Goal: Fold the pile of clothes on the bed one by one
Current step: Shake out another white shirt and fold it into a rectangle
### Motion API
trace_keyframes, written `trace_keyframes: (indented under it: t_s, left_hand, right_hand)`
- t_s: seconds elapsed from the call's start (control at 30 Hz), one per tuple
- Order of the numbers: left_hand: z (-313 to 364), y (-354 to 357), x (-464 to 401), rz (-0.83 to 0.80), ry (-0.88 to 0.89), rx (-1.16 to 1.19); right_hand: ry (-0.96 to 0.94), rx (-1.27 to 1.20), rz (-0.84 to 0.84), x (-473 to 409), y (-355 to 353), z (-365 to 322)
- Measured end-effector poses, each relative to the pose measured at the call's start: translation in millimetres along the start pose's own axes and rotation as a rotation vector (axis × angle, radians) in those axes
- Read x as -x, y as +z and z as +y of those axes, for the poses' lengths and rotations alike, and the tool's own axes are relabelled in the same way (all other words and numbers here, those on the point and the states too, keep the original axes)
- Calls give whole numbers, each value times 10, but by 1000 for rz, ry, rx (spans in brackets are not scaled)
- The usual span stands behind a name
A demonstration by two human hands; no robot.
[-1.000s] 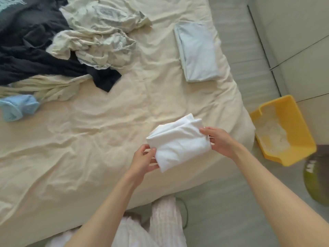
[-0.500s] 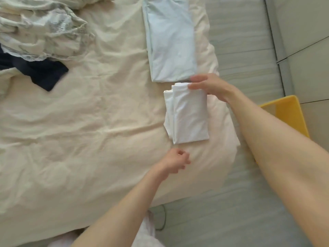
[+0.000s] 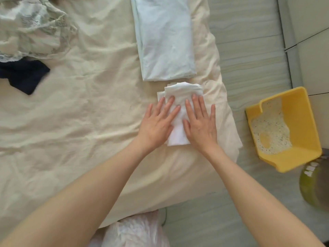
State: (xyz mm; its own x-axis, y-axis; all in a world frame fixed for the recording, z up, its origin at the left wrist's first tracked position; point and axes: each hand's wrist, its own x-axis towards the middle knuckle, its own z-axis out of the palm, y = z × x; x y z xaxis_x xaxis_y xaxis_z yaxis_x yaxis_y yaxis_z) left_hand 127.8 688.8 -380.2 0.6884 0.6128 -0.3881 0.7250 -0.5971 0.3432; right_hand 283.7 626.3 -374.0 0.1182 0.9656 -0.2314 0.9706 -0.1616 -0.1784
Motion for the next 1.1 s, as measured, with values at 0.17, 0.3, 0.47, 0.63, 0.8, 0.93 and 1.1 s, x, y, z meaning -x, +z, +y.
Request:
trace_keyframes:
  t_s: [0.17,0.3,0.47,0.63,0.8,0.93,1.1]
  left_hand:
    - [-82,-69,-6,-84,6,-6]
    - [-177,-218,485,-34,-85,103]
    - [-529,-292,1675,33,-302,136]
    - [-1215,-506,2867,215,-515,169]
    - [-1813,-328,4093,240,-674,259]
    - [-2205,16,4915,154,-722,270]
    - [-2730,249,5789,206,-826,315]
  right_hand:
    - [48,115,-94,-17,7,-17]
    - [24,38,-42,207,-234,-350]
    - [-84,-50,-8,607,-505,-1165]
    - [-261,-37,18,834,-662,-2295]
    - [-385,-80,3,1146,-547,-3600]
    - [-394,-53,-112,1435,-192,-4459]
    - [-462,17,-236,1651,192,-5283]
